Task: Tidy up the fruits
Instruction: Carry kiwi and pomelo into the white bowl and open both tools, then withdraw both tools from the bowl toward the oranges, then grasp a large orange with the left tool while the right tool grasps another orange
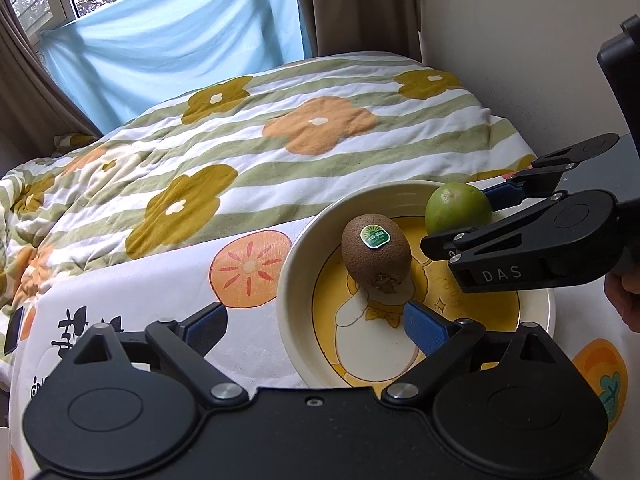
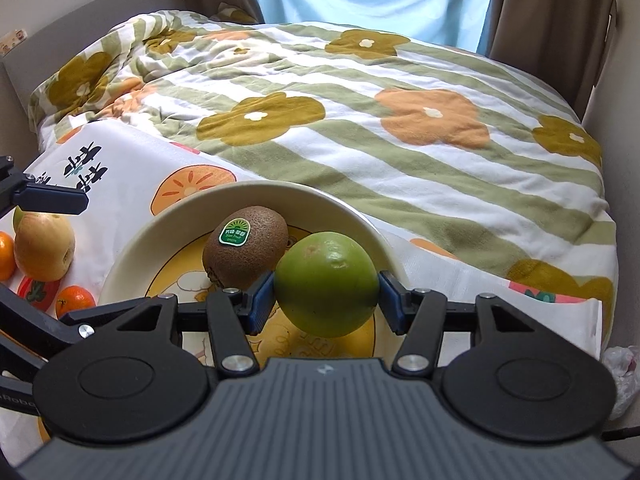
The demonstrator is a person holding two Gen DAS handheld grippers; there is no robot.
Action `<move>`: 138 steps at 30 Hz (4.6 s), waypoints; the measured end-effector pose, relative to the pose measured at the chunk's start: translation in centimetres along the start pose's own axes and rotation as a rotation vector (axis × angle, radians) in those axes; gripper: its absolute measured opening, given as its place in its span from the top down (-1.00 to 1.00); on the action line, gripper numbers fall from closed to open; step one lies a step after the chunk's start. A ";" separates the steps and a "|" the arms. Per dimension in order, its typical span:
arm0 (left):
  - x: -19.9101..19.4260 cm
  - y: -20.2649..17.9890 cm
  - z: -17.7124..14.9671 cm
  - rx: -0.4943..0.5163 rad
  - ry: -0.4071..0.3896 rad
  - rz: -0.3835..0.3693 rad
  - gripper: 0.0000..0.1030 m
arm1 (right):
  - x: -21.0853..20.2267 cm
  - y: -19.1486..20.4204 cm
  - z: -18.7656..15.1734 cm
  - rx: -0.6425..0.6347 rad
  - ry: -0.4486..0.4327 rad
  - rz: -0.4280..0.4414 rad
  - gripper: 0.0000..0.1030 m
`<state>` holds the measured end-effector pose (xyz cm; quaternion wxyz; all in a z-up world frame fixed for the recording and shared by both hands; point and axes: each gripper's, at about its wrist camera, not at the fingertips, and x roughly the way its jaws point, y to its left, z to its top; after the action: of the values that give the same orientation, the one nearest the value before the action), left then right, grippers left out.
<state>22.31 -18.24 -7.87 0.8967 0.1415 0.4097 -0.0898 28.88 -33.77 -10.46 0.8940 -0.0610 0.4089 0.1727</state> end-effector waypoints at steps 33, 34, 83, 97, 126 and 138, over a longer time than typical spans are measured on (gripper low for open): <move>-9.5 0.3 -2.7 -0.080 -0.112 0.030 -0.89 | -10.0 2.5 -1.0 0.117 -0.101 -0.101 -1.00; -10.4 0.5 -3.1 -0.091 -0.120 0.030 -0.89 | -10.7 2.9 -1.1 0.124 -0.105 -0.107 -1.00; -10.4 19.1 -18.3 -0.037 -0.151 0.057 -0.88 | -9.1 28.2 -8.8 0.417 -0.107 -0.272 -1.00; -5.9 19.5 -17.9 0.029 -0.103 -0.046 -0.62 | -6.0 28.8 -9.2 0.532 -0.095 -0.293 -1.00; -5.6 20.7 -18.7 0.006 -0.051 -0.084 -0.29 | -3.1 29.3 -7.7 0.492 -0.073 -0.256 -0.61; -6.3 20.5 -19.4 -0.020 -0.040 -0.055 -0.29 | -2.1 29.4 -7.2 0.422 -0.070 -0.234 -0.44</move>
<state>10.12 7.77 -11.46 0.9032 0.1197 0.3964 -0.1131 11.94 -8.71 -12.66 0.9145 0.0860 0.3949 -0.0191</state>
